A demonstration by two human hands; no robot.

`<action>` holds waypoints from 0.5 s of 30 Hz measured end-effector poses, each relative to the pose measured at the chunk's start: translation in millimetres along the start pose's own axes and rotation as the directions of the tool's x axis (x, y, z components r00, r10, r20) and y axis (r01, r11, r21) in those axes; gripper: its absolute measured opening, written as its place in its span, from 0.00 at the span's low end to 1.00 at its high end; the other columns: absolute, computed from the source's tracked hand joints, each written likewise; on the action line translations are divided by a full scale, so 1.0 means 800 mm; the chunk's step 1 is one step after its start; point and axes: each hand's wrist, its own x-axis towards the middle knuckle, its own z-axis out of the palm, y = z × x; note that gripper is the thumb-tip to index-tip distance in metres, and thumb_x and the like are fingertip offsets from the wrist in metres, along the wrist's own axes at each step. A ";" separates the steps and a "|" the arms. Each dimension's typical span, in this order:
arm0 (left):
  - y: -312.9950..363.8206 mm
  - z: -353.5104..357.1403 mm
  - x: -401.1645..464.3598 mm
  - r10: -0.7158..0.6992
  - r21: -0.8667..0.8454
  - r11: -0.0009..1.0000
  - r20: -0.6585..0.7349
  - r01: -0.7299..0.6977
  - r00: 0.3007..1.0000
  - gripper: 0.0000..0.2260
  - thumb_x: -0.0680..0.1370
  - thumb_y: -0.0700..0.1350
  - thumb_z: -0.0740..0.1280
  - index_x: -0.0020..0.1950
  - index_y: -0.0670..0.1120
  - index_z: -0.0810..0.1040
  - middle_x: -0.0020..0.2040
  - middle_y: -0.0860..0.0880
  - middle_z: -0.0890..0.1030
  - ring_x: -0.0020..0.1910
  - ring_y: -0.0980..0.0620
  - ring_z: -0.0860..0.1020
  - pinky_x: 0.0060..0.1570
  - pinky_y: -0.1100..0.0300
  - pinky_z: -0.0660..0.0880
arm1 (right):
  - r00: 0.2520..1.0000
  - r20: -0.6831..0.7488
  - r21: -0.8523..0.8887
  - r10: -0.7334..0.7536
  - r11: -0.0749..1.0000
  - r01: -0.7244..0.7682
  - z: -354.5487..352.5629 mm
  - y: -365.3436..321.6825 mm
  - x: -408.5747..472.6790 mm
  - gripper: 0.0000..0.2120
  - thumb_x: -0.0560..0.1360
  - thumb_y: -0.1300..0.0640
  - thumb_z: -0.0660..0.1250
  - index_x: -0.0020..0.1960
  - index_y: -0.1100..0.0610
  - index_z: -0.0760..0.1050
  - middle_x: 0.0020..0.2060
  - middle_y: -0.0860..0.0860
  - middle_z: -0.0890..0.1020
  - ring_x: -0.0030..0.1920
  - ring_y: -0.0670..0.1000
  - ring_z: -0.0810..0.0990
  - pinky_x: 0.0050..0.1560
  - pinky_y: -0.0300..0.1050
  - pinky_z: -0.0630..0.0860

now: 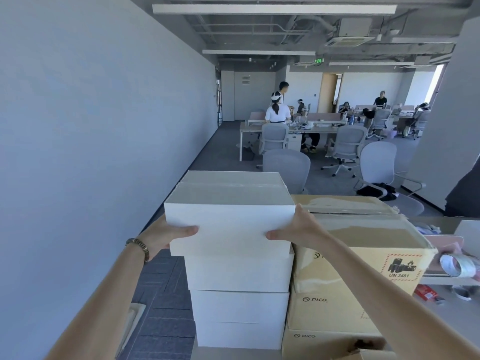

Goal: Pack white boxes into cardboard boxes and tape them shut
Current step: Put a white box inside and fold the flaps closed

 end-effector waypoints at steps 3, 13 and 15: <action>-0.004 -0.007 -0.019 0.012 -0.001 1.000 -0.010 -0.012 1.000 0.33 0.63 0.58 0.81 0.66 0.57 0.76 0.60 0.56 0.83 0.61 0.53 0.80 0.64 0.43 0.73 | 0.999 0.034 0.028 -0.015 1.000 0.014 0.005 -0.006 -0.006 0.28 0.54 0.37 0.77 0.53 0.38 0.77 0.50 0.43 0.82 0.63 0.52 0.73 0.64 0.52 0.74; -0.008 0.014 -0.098 0.074 -0.082 0.993 -0.109 -0.083 0.991 0.24 0.72 0.43 0.77 0.66 0.49 0.76 0.59 0.52 0.84 0.58 0.51 0.82 0.55 0.53 0.77 | 0.991 0.125 0.179 -0.041 0.984 0.018 0.018 -0.003 -0.036 0.26 0.62 0.50 0.82 0.56 0.38 0.75 0.50 0.38 0.84 0.55 0.41 0.80 0.61 0.48 0.77; -0.008 0.025 -0.114 0.067 -0.093 0.992 -0.148 -0.081 0.987 0.23 0.71 0.44 0.77 0.64 0.49 0.77 0.57 0.51 0.85 0.57 0.51 0.83 0.53 0.54 0.78 | 0.987 0.152 0.249 -0.044 0.968 0.005 0.021 0.004 -0.044 0.32 0.62 0.50 0.82 0.62 0.38 0.73 0.53 0.37 0.83 0.57 0.41 0.80 0.64 0.50 0.77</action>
